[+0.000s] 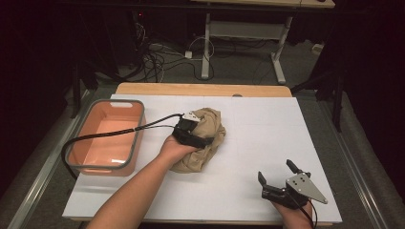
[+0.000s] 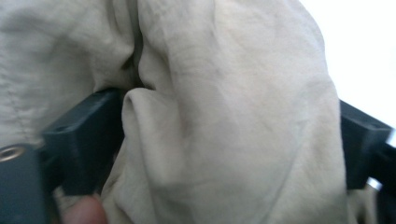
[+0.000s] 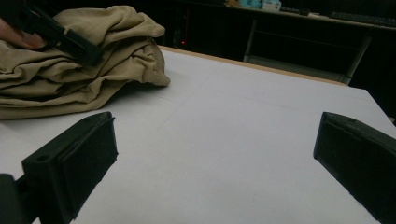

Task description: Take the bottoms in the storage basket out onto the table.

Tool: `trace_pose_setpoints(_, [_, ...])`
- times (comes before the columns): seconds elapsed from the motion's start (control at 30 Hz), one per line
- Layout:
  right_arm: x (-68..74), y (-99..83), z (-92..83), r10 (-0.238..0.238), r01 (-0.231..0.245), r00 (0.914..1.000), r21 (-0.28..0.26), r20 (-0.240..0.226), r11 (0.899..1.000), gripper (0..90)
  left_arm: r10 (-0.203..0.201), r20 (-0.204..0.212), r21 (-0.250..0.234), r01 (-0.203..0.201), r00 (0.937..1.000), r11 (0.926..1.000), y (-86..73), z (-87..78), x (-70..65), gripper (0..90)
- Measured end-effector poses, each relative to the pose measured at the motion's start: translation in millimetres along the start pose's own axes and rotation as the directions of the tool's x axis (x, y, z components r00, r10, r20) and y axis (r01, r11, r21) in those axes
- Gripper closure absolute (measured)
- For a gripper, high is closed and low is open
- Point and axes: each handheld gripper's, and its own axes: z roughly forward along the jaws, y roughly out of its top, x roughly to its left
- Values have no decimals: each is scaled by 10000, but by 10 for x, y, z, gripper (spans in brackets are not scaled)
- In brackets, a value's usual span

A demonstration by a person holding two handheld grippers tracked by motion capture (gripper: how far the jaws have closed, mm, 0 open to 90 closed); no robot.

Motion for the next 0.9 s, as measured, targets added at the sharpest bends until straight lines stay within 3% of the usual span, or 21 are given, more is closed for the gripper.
trace_pose_setpoints(0.07, [2,-4,6,-62,62,10000,10,-35,10000,4,-30,-48,-93,30,10000,10000,4,-18,-2,0])
trace_pose_setpoints(0.27, [-10,-7,8,-10,10,10000,15,-56,10000,4,44,-67,-779,-49,10000,9969,45,-141,-20,0])
trace_pose_setpoints(0.57, [-24,14,-13,16,-17,10000,-90,-47,10000,4,318,-196,-1681,-346,9993,9852,118,-374,-94,0])
trace_pose_setpoints(0.77, [-34,11,-4,71,-72,9999,-78,-90,9999,3,-3,-217,-1936,-39,9998,9811,-54,-499,-29,0])
trace_pose_setpoints(0.9, [-33,14,-1,85,-87,9999,-109,-102,9999,3,9,-220,-2014,-53,9998,9795,-223,-580,-27,0])
